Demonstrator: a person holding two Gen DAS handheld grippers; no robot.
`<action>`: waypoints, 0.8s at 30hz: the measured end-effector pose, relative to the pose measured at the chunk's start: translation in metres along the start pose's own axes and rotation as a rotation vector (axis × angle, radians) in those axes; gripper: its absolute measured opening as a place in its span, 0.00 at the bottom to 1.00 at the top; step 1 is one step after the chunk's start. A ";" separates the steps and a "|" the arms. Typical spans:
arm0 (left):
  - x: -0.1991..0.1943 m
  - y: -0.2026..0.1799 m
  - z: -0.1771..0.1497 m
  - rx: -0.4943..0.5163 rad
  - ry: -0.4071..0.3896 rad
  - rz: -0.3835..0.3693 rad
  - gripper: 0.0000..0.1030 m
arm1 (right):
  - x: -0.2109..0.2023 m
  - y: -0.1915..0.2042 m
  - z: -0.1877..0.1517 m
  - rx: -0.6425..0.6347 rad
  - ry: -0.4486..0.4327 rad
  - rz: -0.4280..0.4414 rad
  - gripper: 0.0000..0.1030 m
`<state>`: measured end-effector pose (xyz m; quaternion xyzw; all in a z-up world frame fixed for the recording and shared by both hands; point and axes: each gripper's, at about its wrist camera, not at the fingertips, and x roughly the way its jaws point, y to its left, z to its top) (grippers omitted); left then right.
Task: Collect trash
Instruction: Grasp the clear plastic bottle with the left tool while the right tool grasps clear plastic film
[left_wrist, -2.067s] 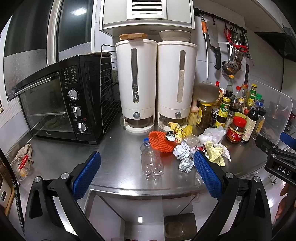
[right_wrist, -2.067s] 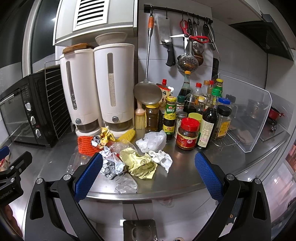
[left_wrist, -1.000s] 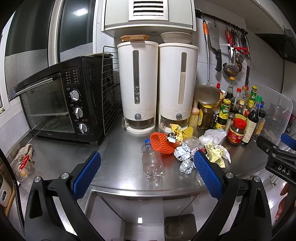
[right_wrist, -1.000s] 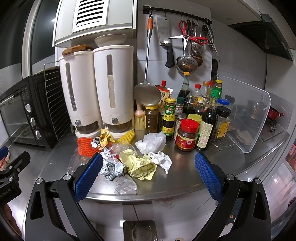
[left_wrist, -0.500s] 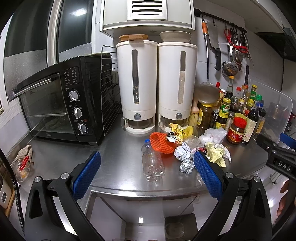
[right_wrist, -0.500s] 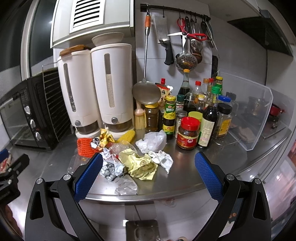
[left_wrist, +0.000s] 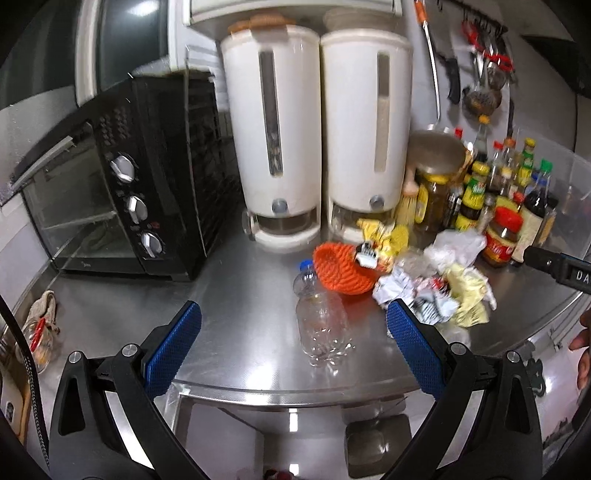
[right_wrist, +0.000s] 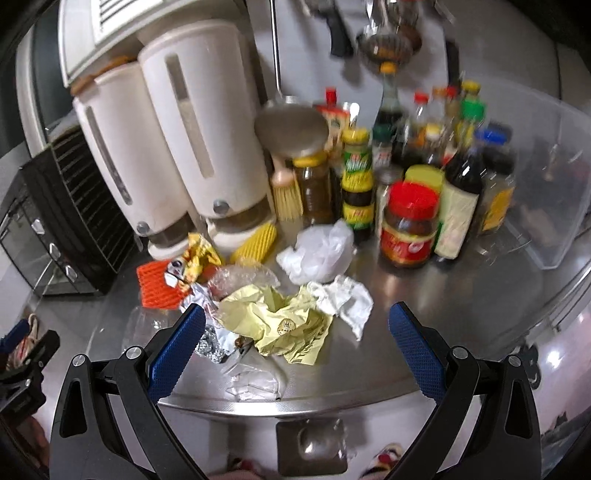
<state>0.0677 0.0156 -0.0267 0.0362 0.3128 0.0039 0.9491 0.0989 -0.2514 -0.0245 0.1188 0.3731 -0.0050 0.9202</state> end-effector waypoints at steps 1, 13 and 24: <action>0.012 -0.001 0.001 0.011 0.033 -0.003 0.92 | 0.008 -0.001 -0.001 0.007 0.022 0.016 0.97; 0.095 -0.008 -0.010 0.017 0.223 -0.027 0.81 | 0.065 0.012 -0.043 -0.048 0.213 0.086 0.57; 0.157 -0.014 -0.002 -0.008 0.332 -0.050 0.77 | 0.089 0.026 -0.064 -0.079 0.277 0.116 0.53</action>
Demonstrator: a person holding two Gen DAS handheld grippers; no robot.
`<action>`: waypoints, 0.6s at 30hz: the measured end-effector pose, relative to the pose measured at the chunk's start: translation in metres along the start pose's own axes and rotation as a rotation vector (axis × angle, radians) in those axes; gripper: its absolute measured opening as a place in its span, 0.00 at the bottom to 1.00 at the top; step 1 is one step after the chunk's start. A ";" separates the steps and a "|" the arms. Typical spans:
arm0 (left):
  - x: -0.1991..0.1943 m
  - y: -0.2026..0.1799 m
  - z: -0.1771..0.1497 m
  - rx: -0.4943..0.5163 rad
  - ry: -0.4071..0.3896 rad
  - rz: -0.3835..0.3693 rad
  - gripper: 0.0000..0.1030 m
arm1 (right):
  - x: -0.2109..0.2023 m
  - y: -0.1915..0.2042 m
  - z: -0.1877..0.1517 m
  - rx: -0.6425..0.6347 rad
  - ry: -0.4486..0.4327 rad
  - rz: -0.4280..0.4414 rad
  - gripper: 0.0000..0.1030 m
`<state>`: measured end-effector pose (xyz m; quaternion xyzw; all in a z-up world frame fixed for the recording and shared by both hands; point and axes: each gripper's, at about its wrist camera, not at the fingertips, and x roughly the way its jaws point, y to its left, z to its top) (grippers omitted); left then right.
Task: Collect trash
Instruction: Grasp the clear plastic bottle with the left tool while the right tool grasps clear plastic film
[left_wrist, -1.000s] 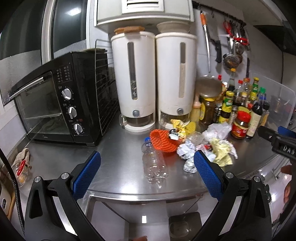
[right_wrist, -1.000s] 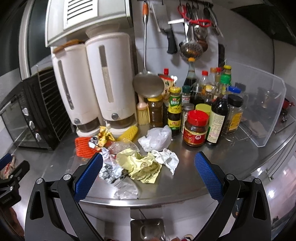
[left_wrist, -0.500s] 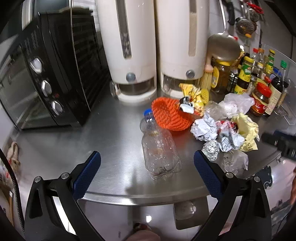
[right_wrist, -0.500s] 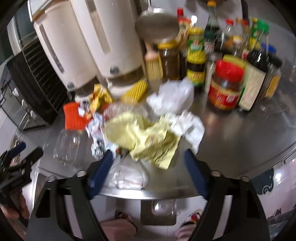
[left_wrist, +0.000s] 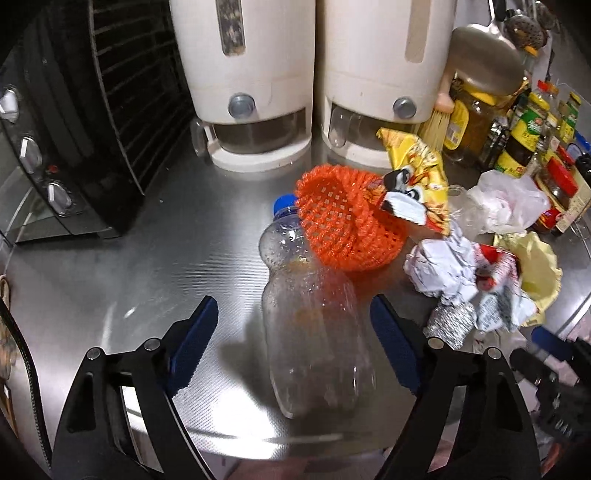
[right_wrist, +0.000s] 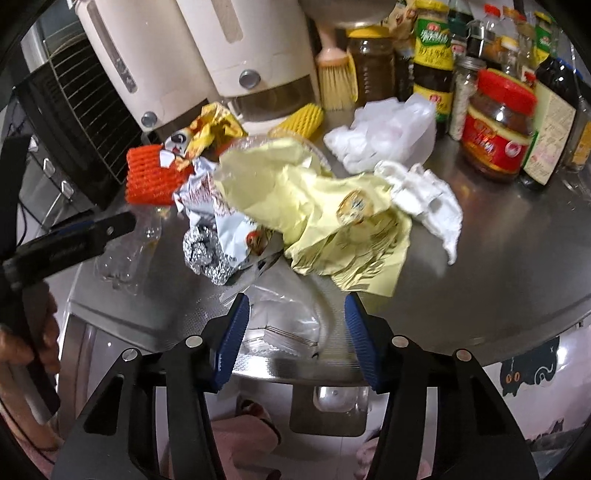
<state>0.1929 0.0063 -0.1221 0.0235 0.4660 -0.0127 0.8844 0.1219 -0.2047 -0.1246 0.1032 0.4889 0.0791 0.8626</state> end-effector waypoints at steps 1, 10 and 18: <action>0.005 0.000 0.001 0.000 0.011 -0.002 0.77 | 0.004 0.000 -0.001 -0.002 0.007 0.001 0.53; 0.036 0.006 0.002 -0.030 0.061 -0.046 0.59 | 0.024 0.004 -0.002 -0.015 -0.008 0.006 0.50; 0.015 0.008 -0.027 -0.012 0.038 -0.027 0.58 | 0.012 0.009 -0.018 -0.070 -0.044 0.029 0.26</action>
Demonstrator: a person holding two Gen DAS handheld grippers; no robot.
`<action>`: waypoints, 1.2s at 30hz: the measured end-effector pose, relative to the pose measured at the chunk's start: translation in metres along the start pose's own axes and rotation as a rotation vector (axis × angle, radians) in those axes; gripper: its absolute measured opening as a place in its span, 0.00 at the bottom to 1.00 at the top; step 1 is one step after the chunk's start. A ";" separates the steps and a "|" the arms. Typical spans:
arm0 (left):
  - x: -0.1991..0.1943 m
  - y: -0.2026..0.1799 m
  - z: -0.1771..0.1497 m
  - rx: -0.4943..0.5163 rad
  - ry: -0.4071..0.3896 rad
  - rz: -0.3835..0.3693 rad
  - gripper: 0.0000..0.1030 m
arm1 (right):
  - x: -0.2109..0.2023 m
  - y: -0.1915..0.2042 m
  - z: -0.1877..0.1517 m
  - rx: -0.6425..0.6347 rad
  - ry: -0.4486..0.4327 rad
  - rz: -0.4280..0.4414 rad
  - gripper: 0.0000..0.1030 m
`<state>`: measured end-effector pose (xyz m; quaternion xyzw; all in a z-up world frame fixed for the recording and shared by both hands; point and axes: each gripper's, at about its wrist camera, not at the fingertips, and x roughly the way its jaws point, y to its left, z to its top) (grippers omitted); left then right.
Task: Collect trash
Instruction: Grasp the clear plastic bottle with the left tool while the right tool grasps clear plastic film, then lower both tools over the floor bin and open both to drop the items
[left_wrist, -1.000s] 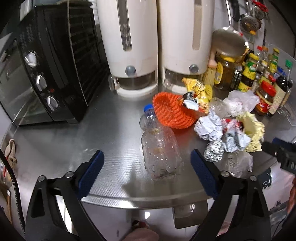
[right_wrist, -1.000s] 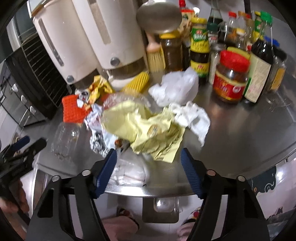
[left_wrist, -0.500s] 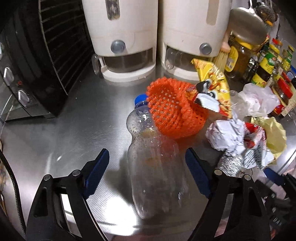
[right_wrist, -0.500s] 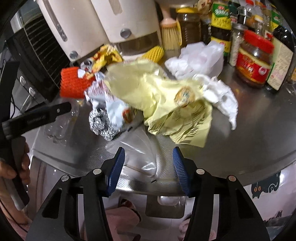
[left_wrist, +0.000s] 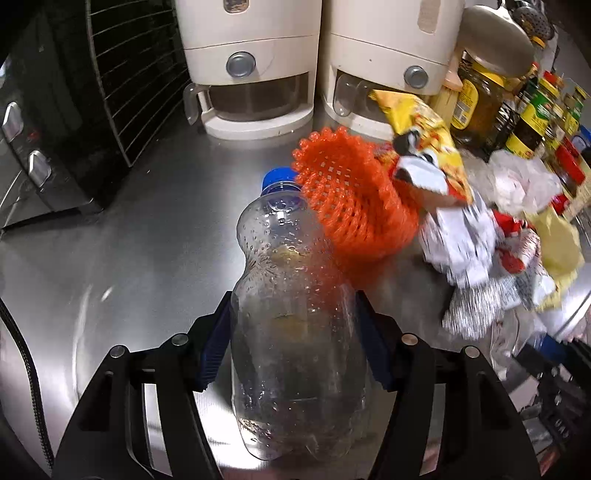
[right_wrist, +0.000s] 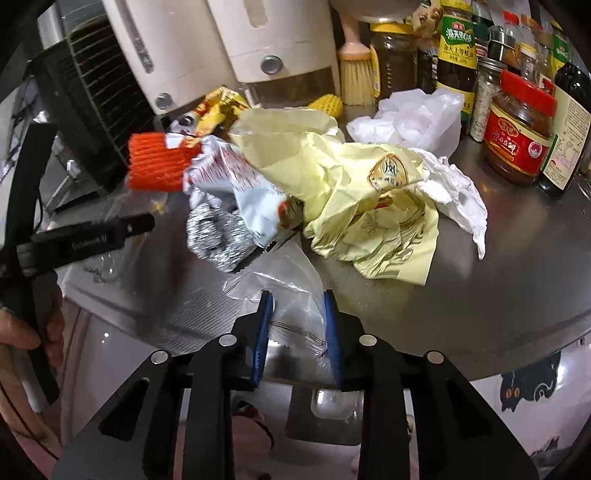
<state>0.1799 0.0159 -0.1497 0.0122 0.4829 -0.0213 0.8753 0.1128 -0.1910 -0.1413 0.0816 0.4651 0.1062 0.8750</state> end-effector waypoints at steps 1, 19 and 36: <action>-0.002 -0.001 -0.003 0.000 0.001 -0.001 0.58 | -0.002 0.000 -0.002 -0.003 -0.005 0.005 0.21; -0.077 -0.001 -0.101 -0.080 -0.013 -0.016 0.58 | -0.046 -0.009 -0.068 -0.017 -0.008 0.052 0.12; 0.020 -0.074 -0.243 -0.028 0.090 -0.142 0.57 | 0.048 -0.063 -0.174 0.009 0.152 0.018 0.11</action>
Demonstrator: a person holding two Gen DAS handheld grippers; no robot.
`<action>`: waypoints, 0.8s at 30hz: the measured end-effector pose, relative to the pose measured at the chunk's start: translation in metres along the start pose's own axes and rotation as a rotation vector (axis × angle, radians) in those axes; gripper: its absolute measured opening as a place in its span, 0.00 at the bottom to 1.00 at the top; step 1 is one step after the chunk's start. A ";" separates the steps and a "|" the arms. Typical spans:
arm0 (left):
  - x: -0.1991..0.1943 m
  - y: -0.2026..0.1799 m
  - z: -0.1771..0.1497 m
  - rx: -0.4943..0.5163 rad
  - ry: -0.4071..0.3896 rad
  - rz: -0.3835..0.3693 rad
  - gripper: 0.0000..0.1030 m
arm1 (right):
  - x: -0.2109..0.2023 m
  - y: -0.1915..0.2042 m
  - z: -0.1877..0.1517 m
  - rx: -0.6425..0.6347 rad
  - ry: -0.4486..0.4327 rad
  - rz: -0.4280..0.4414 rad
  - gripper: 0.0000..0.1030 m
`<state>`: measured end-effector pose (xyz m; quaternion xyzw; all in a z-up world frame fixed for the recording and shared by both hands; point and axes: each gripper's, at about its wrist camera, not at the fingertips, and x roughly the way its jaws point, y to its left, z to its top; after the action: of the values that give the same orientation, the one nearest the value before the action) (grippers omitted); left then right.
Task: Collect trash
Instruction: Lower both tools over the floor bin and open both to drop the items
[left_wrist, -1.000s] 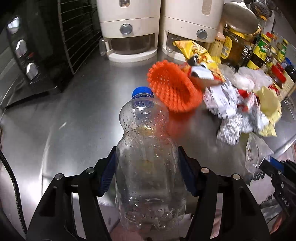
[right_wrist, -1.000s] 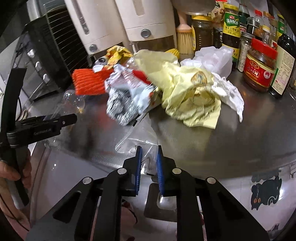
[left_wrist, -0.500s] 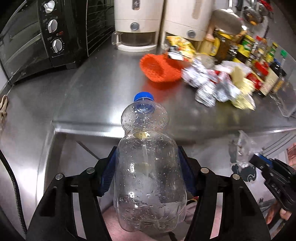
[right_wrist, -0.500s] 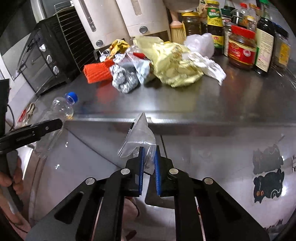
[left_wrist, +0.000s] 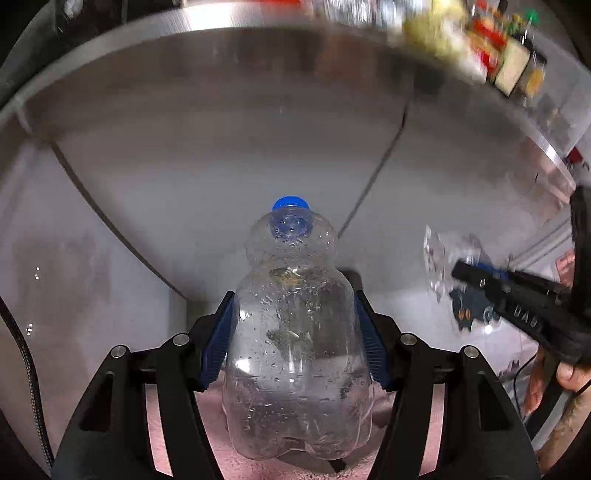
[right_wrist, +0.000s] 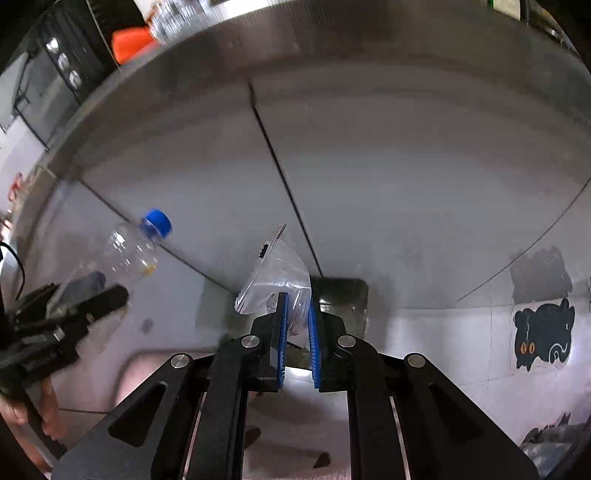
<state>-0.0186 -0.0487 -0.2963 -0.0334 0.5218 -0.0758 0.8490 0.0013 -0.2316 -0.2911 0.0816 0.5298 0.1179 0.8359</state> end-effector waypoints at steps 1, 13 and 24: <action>0.020 -0.001 -0.006 0.000 0.033 -0.004 0.57 | 0.012 -0.003 -0.003 -0.003 0.009 -0.011 0.11; 0.176 -0.013 -0.035 0.032 0.271 -0.015 0.57 | 0.138 -0.046 -0.026 0.140 0.179 0.004 0.12; 0.216 -0.016 -0.025 0.048 0.302 -0.021 0.58 | 0.176 -0.051 -0.015 0.187 0.234 -0.017 0.53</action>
<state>0.0537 -0.0993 -0.4962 -0.0068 0.6413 -0.1013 0.7605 0.0656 -0.2307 -0.4637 0.1404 0.6331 0.0697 0.7581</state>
